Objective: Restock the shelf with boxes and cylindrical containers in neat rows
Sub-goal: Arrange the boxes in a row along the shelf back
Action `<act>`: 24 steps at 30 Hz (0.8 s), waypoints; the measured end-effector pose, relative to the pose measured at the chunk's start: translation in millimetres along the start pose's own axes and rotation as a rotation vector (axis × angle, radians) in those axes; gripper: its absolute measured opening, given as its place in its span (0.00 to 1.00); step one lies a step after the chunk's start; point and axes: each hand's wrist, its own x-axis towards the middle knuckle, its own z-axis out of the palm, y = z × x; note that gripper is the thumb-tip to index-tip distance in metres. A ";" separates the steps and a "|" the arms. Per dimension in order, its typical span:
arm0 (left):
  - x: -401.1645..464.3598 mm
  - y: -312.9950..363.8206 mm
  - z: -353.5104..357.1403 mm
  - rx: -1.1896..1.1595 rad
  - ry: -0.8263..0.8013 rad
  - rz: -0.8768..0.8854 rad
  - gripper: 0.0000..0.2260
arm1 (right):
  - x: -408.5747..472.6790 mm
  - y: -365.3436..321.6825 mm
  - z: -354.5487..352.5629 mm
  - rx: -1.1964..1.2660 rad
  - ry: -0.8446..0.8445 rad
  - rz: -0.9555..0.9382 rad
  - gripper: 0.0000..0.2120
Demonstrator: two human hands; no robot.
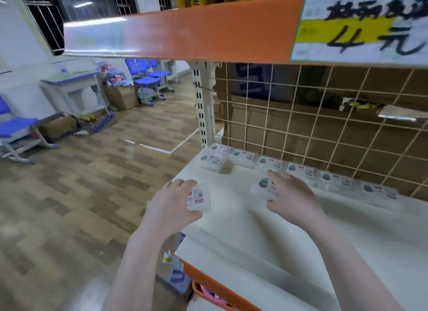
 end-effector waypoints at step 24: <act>85.0 -93.9 7.8 -0.052 -0.102 0.126 0.30 | 114.1 -63.6 37.4 -0.084 -0.059 0.024 0.33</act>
